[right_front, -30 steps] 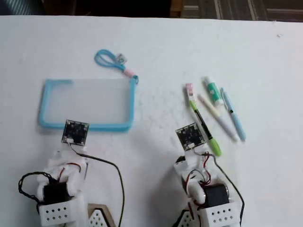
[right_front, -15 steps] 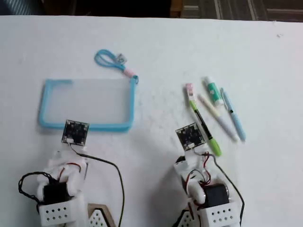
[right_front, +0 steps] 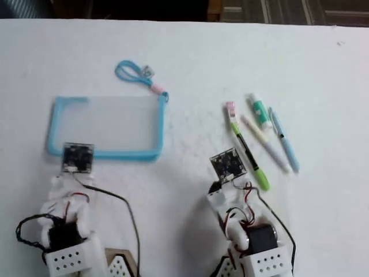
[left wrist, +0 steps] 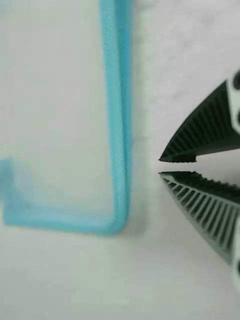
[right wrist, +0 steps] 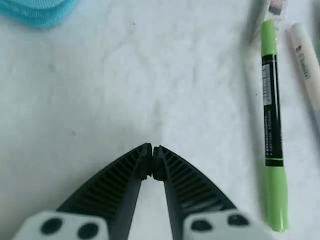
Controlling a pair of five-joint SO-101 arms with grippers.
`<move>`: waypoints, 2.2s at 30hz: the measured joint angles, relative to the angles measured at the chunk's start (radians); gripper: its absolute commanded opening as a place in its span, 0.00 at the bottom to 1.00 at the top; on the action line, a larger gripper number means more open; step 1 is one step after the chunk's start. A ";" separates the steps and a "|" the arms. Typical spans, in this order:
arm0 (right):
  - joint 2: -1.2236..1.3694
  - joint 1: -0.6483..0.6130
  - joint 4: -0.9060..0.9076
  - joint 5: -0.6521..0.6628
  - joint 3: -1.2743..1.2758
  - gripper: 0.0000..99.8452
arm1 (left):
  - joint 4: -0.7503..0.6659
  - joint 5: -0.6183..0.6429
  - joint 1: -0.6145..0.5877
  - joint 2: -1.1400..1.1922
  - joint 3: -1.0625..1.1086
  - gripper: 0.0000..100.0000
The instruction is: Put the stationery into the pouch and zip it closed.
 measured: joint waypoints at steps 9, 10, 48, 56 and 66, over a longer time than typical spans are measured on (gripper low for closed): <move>0.132 -0.006 -0.008 0.000 -0.249 0.02 | -0.091 0.000 0.008 -0.002 -0.239 0.07; 0.187 -0.006 -0.008 0.000 -0.292 0.02 | -0.091 0.000 0.020 -0.003 -0.247 0.07; 2.799 -0.219 -0.020 0.000 -2.716 0.31 | 0.143 0.190 -0.006 1.066 -0.753 0.07; 3.193 -0.218 -0.029 0.000 -3.165 0.06 | 0.143 0.190 -0.006 1.071 -0.753 0.07; 3.195 -0.218 0.091 0.000 -3.224 0.02 | 0.143 0.190 -0.006 1.071 -0.753 0.07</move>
